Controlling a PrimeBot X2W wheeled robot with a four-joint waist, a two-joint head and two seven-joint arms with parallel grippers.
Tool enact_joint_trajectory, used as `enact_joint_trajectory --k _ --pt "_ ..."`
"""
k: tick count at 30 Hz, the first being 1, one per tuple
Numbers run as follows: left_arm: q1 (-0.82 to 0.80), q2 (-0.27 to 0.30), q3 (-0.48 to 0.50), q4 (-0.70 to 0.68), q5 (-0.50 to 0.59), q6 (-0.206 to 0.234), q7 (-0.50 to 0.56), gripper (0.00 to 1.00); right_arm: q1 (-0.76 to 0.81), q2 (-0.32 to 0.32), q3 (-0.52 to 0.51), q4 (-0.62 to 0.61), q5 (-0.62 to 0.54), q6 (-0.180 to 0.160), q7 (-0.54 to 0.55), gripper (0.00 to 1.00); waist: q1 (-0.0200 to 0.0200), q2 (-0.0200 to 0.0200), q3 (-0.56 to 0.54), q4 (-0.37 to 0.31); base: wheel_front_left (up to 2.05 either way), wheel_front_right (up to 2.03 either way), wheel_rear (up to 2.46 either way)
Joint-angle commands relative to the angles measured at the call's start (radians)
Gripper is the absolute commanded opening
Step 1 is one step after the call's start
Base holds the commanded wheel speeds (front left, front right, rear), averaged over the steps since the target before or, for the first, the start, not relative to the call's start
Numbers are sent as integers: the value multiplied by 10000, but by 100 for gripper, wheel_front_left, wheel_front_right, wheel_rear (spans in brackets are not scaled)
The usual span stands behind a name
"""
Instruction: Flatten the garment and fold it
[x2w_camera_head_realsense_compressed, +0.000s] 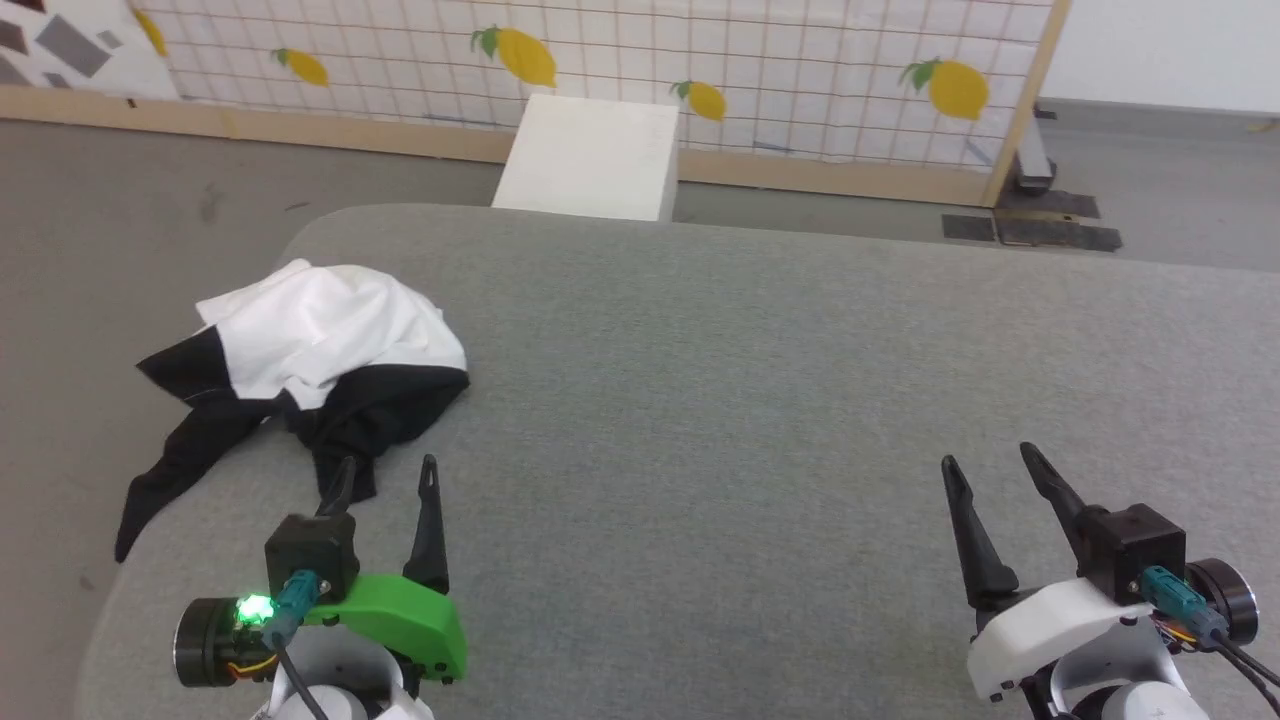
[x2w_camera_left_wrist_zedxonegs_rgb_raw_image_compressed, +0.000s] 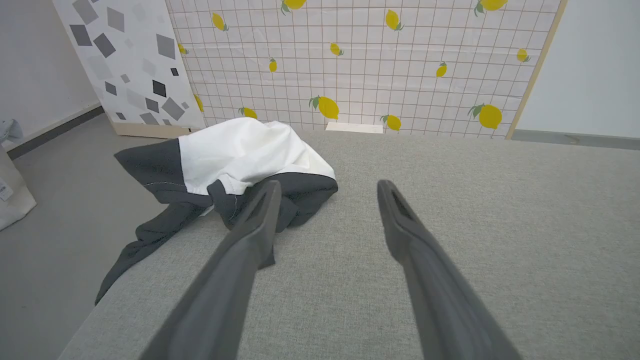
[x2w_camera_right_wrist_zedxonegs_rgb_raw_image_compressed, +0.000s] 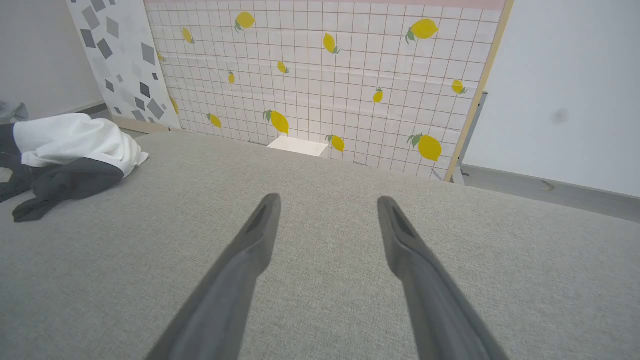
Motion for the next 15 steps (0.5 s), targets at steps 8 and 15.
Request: enact_joint_trajectory --k 8,15 --pt "-181 150 -68 151 -329 202 -262 100 -219 12 44 69 32 -6 -146 100 0 -1 38 675 0 0 0" --pt "-159 213 -106 207 -509 328 -409 100 -234 14 45 70 62 -6 -230 100 0 -1 47 1147 0 0 0"
